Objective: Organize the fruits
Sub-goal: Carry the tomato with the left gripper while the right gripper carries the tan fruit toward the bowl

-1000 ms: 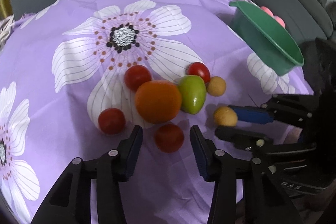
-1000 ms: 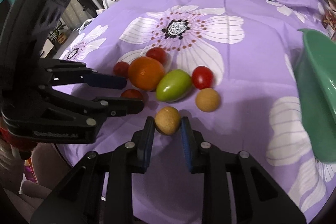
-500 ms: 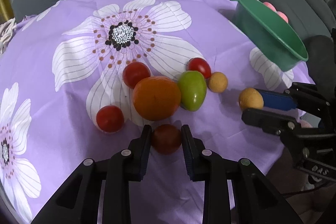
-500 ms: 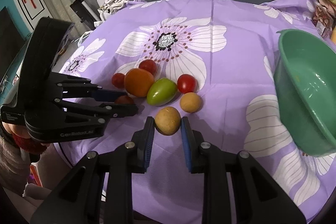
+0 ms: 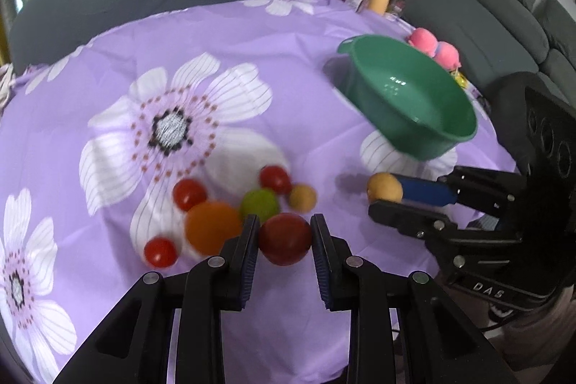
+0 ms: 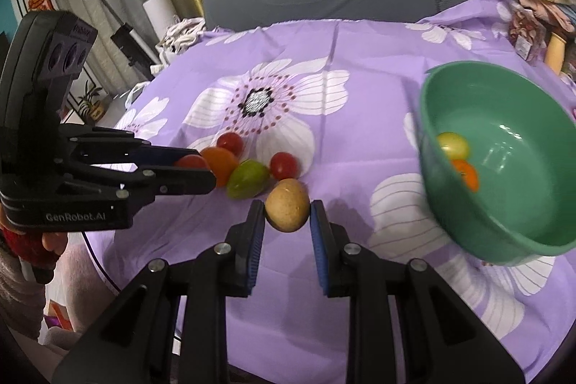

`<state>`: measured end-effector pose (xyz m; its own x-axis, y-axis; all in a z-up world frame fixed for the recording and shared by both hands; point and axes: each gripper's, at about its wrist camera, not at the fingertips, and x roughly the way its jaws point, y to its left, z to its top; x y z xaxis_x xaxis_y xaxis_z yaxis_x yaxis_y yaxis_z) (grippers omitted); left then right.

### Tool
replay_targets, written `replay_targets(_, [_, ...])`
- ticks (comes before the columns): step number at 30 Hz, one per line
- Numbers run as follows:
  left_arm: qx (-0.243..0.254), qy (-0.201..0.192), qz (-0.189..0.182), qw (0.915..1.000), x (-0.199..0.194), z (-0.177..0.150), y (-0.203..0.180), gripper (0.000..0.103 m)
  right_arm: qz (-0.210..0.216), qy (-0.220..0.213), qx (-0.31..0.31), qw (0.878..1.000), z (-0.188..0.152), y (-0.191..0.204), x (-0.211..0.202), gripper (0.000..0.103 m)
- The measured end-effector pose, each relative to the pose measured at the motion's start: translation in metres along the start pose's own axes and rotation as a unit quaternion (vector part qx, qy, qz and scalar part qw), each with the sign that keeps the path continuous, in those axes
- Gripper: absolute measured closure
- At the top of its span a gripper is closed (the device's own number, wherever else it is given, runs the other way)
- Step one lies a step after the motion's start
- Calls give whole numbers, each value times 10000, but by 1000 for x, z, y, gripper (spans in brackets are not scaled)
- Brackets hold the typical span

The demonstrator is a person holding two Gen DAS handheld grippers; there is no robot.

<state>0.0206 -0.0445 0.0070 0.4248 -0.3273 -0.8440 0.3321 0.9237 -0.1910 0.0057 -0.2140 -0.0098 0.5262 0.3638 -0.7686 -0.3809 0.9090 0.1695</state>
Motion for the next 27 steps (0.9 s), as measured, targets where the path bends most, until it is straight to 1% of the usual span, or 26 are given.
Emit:
replay_targets(7, [304, -157, -135, 9993, 2, 32, -28, 74, -256, -308, 297, 9988, 0, -27, -23, 77])
replay_targets(15, [724, -284, -322, 9964, 14, 72, -69, 74, -632, -638, 706, 9935, 1, -66, -48, 77])
replay_targets(17, [817, -288, -370, 9956, 18, 79, -78, 74, -755, -700, 777, 9916, 1, -74, -55, 77])
replay_targets(22, [1076, -238, -453, 9929, 31, 94, -101, 74, -894, -836, 928, 9881, 1, -92, -65, 77])
replay_targets(27, [1240, -135, -413, 9913, 45, 102, -117, 74, -1059, -885, 1032, 9850, 0, -105, -67, 77])
